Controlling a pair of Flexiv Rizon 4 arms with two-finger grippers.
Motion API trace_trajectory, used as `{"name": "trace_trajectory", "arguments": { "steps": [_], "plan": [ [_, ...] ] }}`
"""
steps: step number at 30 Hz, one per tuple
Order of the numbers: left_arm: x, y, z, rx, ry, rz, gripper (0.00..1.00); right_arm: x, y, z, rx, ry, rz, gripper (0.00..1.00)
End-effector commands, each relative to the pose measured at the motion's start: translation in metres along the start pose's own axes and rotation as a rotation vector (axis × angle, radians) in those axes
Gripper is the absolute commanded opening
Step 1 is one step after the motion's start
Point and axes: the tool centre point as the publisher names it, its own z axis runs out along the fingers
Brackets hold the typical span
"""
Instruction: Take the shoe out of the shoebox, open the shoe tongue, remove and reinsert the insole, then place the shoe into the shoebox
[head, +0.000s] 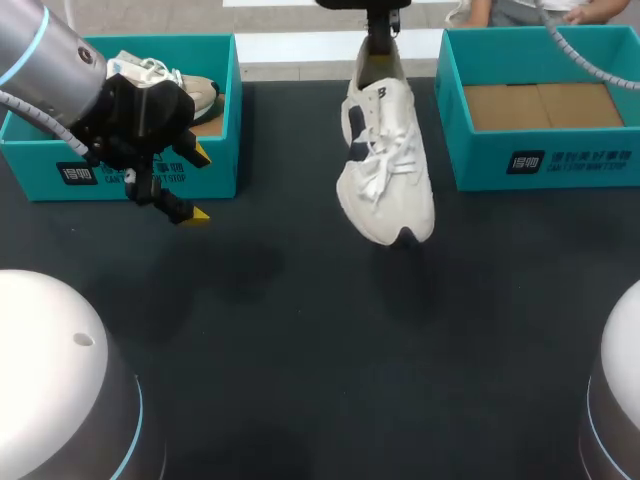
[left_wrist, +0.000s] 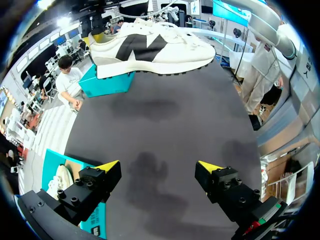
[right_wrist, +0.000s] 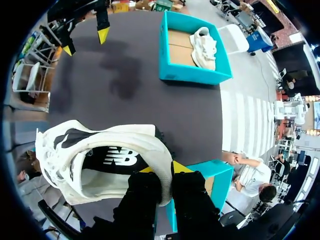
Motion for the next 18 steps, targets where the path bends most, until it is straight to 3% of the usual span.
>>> {"name": "trace_trajectory", "arguments": {
  "steps": [1,10,14,18],
  "plan": [
    [0.001,0.001,0.000,-0.001,-0.002,0.001,1.00,-0.014,-0.040,-0.006,-0.030,0.005,-0.011,0.00],
    [0.001,0.001,0.000,-0.001,-0.002,0.001,1.00,-0.036,-0.101,0.001,-0.026,0.012,-0.082,0.00],
    [0.001,0.001,0.000,-0.001,-0.002,0.001,1.00,-0.049,-0.130,-0.004,-0.108,0.079,-0.090,0.00],
    [0.001,0.001,0.000,-0.001,-0.002,0.001,1.00,-0.061,-0.154,-0.002,-0.084,0.059,-0.106,0.00]
  ]
}}
